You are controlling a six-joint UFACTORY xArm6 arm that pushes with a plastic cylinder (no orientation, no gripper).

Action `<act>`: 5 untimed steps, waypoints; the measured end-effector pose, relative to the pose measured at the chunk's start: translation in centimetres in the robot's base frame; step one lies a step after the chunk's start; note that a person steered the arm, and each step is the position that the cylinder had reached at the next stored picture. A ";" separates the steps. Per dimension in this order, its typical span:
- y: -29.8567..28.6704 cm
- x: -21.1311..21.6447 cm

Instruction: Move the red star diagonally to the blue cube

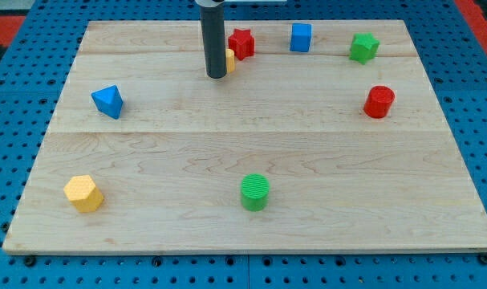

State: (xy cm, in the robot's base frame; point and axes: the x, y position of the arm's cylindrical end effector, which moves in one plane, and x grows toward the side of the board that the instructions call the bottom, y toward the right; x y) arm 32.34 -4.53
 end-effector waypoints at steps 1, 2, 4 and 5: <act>-4.1 -1.3; -6.0 -2.5; -4.6 -5.2; -4.0 -7.2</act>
State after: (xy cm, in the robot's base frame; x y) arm 25.13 -8.50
